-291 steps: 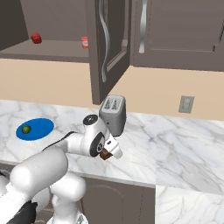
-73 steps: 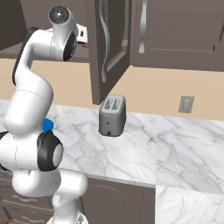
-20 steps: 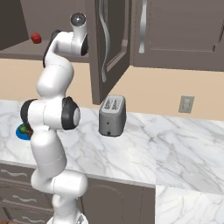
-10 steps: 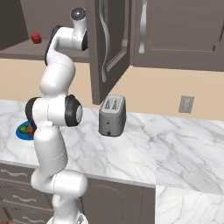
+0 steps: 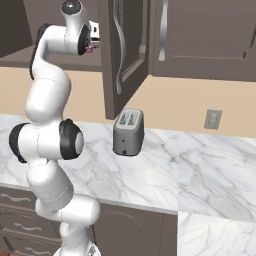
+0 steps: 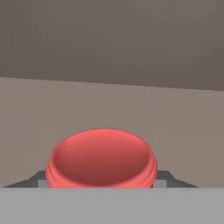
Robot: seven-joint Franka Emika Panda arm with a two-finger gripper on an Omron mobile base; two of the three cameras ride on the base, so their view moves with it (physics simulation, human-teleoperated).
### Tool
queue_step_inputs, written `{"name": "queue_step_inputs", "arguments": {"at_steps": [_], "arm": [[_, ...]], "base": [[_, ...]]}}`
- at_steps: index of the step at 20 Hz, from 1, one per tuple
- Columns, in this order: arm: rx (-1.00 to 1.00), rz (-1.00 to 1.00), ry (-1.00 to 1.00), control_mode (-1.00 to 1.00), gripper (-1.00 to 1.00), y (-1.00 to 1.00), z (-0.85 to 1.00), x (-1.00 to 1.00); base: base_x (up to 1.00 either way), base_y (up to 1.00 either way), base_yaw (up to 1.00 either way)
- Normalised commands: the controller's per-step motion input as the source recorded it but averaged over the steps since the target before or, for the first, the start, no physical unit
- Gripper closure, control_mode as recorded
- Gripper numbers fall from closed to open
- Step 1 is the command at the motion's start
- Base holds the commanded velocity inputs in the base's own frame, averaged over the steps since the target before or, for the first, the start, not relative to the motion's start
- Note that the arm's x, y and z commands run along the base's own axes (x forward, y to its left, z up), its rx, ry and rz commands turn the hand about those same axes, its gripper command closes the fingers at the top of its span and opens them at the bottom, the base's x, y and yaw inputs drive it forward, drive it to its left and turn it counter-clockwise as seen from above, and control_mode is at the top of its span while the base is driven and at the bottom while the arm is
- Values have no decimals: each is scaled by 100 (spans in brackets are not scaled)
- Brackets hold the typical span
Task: Pick the avocado and bread from the counter and place them on the plate. Then pick the jam from the cabinet and place it next to the plate. Lastly close the cabinet door.
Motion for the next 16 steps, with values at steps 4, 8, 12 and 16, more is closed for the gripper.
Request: {"name": "queue_step_inputs", "arguments": {"at_steps": [4, 8, 12, 16], "arm": [[0, 6, -13, -100, 100, 78, 0, -100], [0, 6, -19, -100, 100, 74, 0, -100], [0, 3, -21, -100, 100, 50, 0, -100], [1, 3, -16, -100, 100, 21, 0, -100]], "base": [[0, 0, 0], [0, 0, 0], [0, 0, 0], [0, 0, 0]]}}
